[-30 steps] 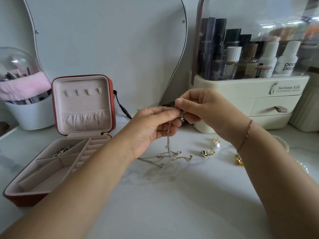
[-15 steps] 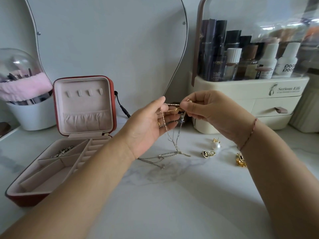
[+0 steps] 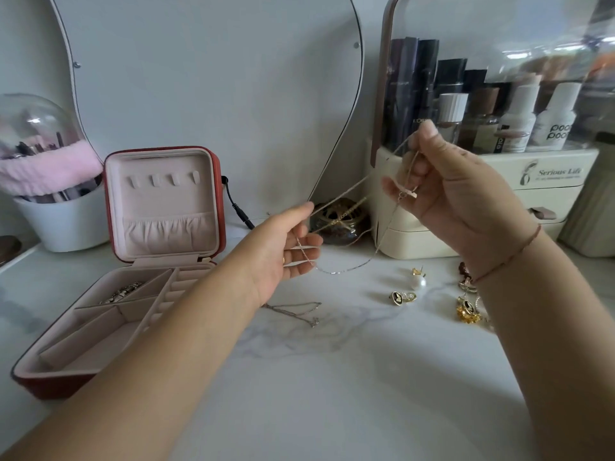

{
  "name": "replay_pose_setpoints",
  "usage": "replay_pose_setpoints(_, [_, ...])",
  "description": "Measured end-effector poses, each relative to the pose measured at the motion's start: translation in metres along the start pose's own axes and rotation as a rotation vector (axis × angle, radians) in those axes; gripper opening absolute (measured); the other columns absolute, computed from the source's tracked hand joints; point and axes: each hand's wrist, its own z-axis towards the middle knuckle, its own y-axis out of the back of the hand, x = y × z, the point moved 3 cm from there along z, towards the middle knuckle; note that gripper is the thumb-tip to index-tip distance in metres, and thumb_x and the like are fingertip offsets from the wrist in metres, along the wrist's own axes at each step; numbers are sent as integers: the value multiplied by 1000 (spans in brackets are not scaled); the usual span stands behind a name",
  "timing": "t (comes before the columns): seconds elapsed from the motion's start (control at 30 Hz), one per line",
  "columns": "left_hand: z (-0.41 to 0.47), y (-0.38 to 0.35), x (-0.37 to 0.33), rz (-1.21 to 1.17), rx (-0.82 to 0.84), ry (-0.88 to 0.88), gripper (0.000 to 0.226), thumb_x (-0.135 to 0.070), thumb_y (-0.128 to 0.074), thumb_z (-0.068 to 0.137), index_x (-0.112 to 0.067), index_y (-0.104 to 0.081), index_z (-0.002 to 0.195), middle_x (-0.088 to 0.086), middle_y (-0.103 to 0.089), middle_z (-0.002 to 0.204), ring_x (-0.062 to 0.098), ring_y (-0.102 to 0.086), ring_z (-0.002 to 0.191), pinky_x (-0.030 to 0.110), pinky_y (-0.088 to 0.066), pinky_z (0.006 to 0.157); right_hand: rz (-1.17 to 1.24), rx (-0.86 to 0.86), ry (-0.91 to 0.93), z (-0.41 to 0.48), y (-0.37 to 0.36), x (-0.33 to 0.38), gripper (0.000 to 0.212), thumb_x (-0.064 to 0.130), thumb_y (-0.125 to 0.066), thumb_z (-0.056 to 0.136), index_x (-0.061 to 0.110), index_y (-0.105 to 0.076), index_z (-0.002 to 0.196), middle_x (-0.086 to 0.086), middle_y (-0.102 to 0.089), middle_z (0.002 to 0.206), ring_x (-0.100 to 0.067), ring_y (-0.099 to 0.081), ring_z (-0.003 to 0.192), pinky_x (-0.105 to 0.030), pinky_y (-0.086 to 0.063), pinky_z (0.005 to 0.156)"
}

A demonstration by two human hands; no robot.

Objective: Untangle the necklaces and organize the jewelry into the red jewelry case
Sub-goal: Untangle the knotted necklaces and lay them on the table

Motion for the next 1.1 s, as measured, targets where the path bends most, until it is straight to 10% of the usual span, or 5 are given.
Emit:
replay_pose_setpoints(0.2, [3, 4, 2, 8, -104, -22, 50, -37, -51, 96, -18, -42, 51, 3, -66, 62, 18, -60, 65, 29, -50, 67, 178, -23, 56, 0, 2, 9, 20, 29, -53, 91, 16, -55, 76, 8, -41, 54, -4, -34, 49, -16, -39, 50])
replay_pose_setpoints(0.73, [5, 11, -1, -194, -180, 36, 50, -39, -46, 97, -17, -39, 52, 6, -64, 63, 20, -59, 64, 30, -47, 64, -96, 49, 115, -4, -3, 6, 17, 29, -57, 85, 18, -56, 72, 8, -29, 51, -12, -18, 55, -24, -29, 63])
replay_pose_setpoints(1.1, [-1, 4, -4, 173, -187, -135, 58, -48, -33, 100, -16, -58, 57, -1, -68, 63, 17, -59, 69, 31, -44, 74, -240, 127, 66, -9, -19, -3, 19, 29, -61, 77, 12, -52, 76, 11, -28, 47, -6, -22, 45, -13, -31, 48])
